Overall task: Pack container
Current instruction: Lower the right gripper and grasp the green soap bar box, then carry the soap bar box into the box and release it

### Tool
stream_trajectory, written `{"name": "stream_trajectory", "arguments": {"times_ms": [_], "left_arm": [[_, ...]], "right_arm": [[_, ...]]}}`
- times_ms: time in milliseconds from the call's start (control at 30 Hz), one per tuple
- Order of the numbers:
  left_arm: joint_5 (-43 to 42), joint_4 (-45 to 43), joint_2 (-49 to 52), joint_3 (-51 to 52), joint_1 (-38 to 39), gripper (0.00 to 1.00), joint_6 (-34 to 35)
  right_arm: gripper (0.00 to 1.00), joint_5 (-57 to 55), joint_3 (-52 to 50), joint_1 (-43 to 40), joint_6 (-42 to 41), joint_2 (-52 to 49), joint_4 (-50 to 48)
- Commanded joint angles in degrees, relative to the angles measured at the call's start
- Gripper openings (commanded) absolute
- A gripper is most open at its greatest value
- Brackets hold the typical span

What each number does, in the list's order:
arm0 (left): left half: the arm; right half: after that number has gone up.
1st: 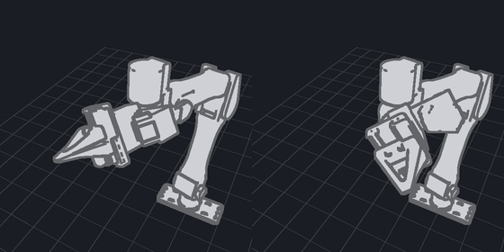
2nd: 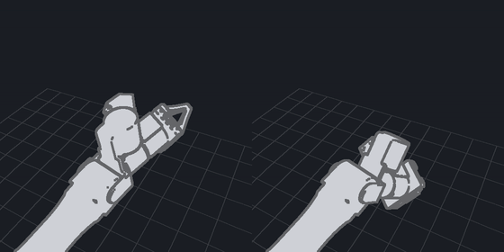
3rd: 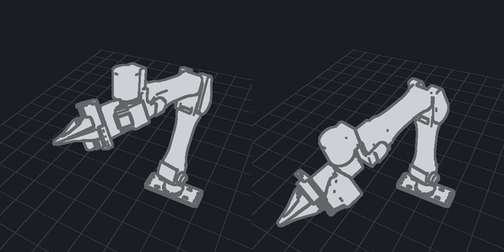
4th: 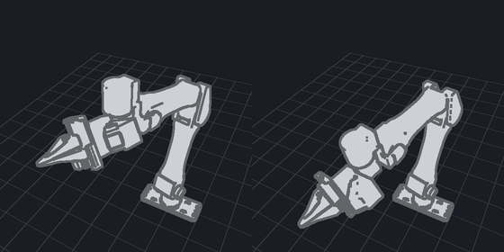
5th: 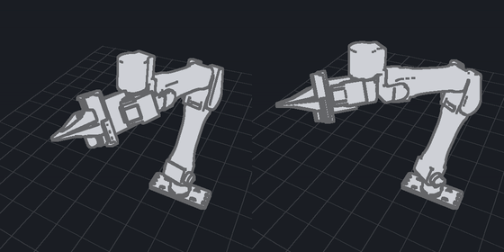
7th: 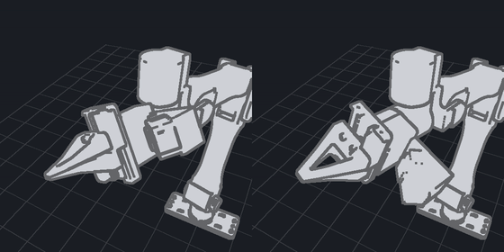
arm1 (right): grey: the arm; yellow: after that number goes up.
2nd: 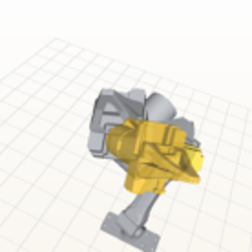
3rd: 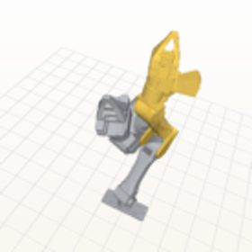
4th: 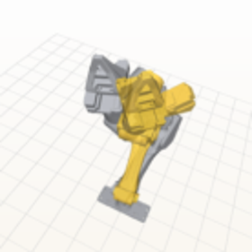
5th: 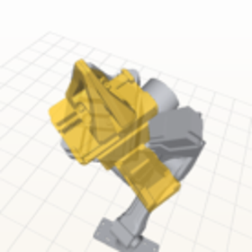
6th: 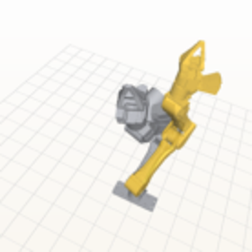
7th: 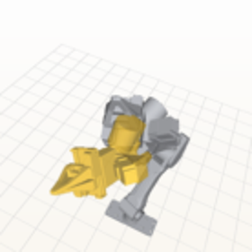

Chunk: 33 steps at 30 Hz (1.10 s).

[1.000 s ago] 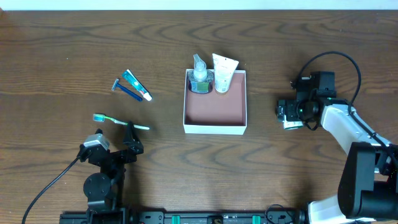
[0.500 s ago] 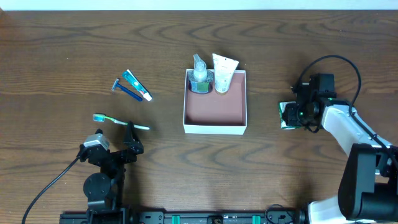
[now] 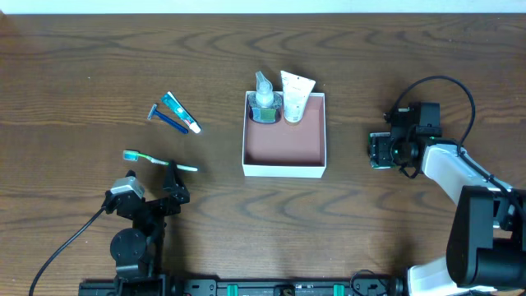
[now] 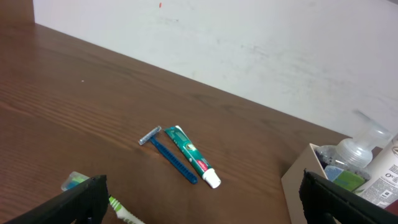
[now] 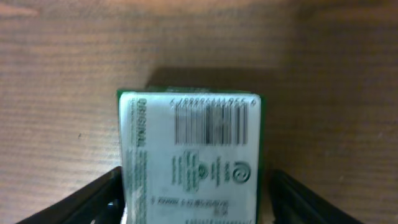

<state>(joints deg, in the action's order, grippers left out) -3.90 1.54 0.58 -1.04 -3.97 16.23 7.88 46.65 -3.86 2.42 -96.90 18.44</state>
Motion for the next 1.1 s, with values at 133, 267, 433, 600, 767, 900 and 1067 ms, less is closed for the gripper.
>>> {"name": "stream_trajectory", "arguments": {"times_ms": [133, 267, 433, 600, 767, 900, 1067], "left_arm": [[-0.6, 2.3, -0.3, 0.8, 0.2, 0.98, -0.9], [-0.6, 2.3, -0.3, 0.8, 0.2, 0.98, -0.9], [-0.6, 2.3, -0.3, 0.8, 0.2, 0.98, -0.9], [-0.6, 2.3, -0.3, 0.8, 0.2, 0.98, -0.9], [-0.6, 2.2, -0.3, 0.8, 0.2, 0.98, -0.9], [-0.6, 2.3, -0.3, 0.8, 0.2, 0.98, -0.9], [-0.6, 2.3, -0.3, 0.8, 0.2, 0.98, -0.9]], "right_arm": [[0.38, 1.7, -1.7, -0.3, -0.2, -8.8, -1.2], [0.37, 3.7, -1.4, -0.3, -0.2, -8.8, -1.7], [0.35, 7.6, 0.7, -0.3, -0.2, -7.8, 0.1], [0.33, 11.1, 4.9, -0.3, -0.2, -5.1, 4.8], [0.32, 13.1, 10.8, -0.2, -0.2, -0.4, 12.3], [0.31, 16.7, 15.3, -0.2, -0.1, 4.1, 18.1], [0.27, 24.2, 19.0, 0.2, 0.9, 10.0, 23.9]]}}
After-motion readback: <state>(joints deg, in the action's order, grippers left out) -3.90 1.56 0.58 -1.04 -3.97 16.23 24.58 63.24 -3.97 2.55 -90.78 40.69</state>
